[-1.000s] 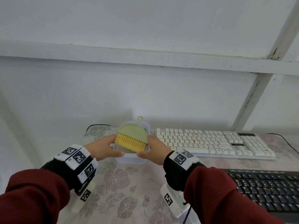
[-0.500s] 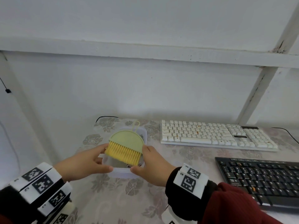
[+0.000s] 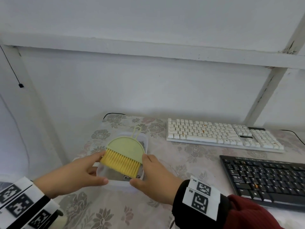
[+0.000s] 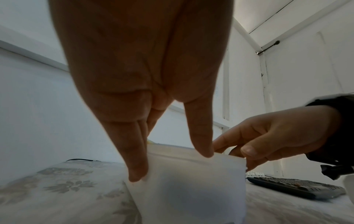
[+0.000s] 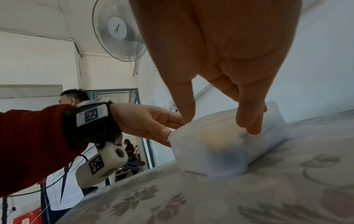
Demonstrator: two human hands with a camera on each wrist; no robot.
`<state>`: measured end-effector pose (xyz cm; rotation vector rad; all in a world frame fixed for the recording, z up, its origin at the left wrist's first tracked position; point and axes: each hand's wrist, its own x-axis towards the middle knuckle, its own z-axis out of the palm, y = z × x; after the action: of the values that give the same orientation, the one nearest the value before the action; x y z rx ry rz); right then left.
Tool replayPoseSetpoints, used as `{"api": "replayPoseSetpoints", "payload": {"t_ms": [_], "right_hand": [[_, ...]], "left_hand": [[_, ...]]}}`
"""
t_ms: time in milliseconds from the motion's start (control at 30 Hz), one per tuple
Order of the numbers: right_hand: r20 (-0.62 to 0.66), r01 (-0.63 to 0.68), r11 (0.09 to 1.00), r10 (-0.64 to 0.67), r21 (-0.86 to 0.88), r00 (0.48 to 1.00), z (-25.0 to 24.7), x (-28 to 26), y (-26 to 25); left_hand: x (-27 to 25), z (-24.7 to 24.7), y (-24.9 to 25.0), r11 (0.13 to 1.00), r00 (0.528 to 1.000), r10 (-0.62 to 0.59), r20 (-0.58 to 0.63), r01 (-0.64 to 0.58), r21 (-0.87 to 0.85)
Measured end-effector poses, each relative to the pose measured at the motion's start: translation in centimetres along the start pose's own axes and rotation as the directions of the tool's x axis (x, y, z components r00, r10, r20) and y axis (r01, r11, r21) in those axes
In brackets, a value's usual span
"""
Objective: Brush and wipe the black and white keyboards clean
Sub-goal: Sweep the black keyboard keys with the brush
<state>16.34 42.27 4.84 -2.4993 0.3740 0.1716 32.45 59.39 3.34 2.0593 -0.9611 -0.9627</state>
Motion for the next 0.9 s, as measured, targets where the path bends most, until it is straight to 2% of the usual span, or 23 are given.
{"api": "replayPoseSetpoints", "payload": {"t_ms": [233, 400, 500, 600, 767, 900], "right_hand": [[0.014, 0.000, 0.999, 0.001, -0.053, 1.000, -0.3, -0.4, 0.0], [-0.182, -0.009, 0.995, -0.010, -0.102, 0.983, -2.0, 2.7, 0.3], [-0.181, -0.011, 0.993, -0.011, -0.118, 0.983, -2.3, 5.1, -0.1], [-0.140, -0.055, 0.996, 0.045, -0.065, 0.989, -2.2, 7.1, 0.0], [-0.147, -0.076, 0.997, 0.080, 0.034, 0.986, -2.2, 8.3, 0.3], [-0.254, 0.050, 0.969, 0.013, 0.241, 0.967, -2.7, 8.3, 0.6]], "left_hand": [[-0.9, 0.4, -0.2, 1.000, 1.000, 0.003, -0.001, -0.003, -0.013], [-1.1, 0.5, 0.2, 1.000, 1.000, -0.017, -0.020, 0.017, 0.001], [-1.3, 0.8, 0.7, 0.999, 0.999, -0.014, -0.052, 0.017, 0.040], [-1.3, 1.1, 1.0, 0.997, 0.997, 0.014, -0.078, -0.008, 0.071], [-1.4, 1.3, 1.7, 0.990, 0.994, 0.011, -0.111, 0.005, 0.144], [-1.9, 1.5, 2.4, 0.985, 0.992, 0.017, -0.126, 0.005, 0.170]]}}
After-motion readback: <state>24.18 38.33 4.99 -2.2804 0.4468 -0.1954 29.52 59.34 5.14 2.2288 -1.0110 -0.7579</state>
